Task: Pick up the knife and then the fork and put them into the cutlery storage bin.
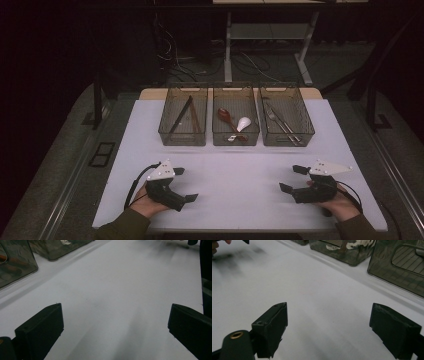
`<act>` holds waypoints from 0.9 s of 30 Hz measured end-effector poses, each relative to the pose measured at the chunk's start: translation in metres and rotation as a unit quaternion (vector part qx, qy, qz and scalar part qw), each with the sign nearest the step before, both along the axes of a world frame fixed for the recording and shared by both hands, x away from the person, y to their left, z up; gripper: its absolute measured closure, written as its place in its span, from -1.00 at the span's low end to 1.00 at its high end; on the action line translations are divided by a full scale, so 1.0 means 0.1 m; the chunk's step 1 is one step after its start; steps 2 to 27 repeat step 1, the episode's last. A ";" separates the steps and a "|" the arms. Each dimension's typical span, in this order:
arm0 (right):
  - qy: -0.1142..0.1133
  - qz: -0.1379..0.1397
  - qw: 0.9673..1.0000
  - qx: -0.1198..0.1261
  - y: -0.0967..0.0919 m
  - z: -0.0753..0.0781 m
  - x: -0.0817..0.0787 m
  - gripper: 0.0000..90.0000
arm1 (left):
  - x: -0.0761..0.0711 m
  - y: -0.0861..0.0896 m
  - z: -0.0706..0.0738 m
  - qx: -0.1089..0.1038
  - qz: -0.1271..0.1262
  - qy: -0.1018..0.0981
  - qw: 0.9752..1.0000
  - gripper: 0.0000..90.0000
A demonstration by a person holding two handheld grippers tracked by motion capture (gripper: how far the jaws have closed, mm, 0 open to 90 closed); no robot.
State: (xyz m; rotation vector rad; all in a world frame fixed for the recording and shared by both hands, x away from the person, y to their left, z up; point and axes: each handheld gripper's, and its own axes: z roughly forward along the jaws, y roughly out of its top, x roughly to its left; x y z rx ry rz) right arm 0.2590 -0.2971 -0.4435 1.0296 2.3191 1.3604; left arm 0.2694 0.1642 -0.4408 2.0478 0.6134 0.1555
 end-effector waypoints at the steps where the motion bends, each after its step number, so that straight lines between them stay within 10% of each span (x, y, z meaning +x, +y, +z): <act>1: 0.000 0.000 1.000 0.000 0.00 0.00 0.00 -0.67 | 0.00 0.00 0.00 0.000 0.000 0.000 1.000 -1.00; 27: 0.000 0.000 1.000 0.000 0.00 0.00 0.00 -0.67 | 0.00 0.00 0.00 0.000 0.000 0.000 1.000 -1.00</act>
